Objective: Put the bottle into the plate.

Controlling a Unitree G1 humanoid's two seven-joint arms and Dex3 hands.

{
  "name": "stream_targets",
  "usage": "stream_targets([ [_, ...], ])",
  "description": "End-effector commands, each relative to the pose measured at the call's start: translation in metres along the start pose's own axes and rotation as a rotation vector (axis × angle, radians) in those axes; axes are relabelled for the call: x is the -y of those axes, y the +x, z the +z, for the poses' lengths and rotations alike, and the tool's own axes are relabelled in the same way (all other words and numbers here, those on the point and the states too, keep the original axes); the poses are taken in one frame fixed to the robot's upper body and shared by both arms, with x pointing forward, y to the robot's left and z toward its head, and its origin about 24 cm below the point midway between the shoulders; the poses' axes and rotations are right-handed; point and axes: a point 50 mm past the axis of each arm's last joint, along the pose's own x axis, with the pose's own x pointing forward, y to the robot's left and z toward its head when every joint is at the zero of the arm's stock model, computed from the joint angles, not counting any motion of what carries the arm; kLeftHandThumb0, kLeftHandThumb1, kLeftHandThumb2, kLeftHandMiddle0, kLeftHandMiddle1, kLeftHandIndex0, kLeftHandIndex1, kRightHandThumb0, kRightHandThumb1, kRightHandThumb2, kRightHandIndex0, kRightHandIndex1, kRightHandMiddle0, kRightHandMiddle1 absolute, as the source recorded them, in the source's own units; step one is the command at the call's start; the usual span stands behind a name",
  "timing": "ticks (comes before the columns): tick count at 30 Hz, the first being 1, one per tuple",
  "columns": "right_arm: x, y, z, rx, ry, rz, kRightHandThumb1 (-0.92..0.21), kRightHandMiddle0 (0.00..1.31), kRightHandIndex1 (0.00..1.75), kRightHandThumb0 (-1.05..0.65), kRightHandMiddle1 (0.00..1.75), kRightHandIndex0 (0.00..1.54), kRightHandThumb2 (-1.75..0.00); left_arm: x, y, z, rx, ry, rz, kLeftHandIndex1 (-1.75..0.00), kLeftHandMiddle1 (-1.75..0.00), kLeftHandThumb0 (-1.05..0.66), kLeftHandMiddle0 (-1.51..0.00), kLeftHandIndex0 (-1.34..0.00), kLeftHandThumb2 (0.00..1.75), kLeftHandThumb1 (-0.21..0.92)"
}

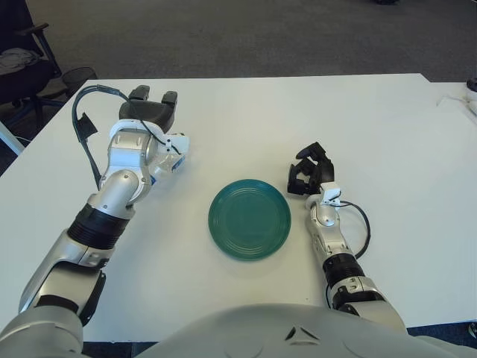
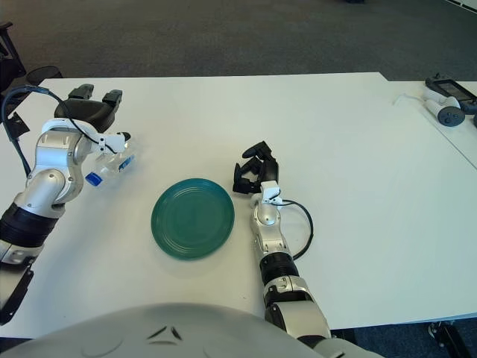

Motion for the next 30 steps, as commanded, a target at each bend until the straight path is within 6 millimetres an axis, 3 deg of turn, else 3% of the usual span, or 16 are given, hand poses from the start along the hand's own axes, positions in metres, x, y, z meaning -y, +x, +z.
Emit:
stream_targets([
  [1, 0.014, -0.041, -0.060, -0.324, -0.051, -0.037, -0.06, 0.58, 1.59, 0.00, 1.75, 0.86, -1.56, 0.000, -0.002, -0.004, 0.004, 0.015, -0.036, -0.02, -0.05, -1.05, -0.17, -0.03, 0.94, 0.92],
  [22, 0.015, -0.039, -0.059, -0.330, -0.059, -0.046, -0.06, 0.58, 1.60, 0.00, 1.75, 0.86, -1.57, -0.004, -0.001, -0.001, 0.081, 0.094, -0.131, -0.02, -0.02, -1.05, -0.20, -0.01, 1.07, 0.92],
  [30, 0.015, -0.039, -0.058, -0.317, -0.050, -0.043, -0.06, 0.58, 1.59, 0.00, 1.75, 0.86, -1.56, 0.004, 0.011, 0.000, 0.090, 0.123, -0.200, -0.03, -0.03, -1.05, -0.23, -0.01, 1.08, 0.92],
])
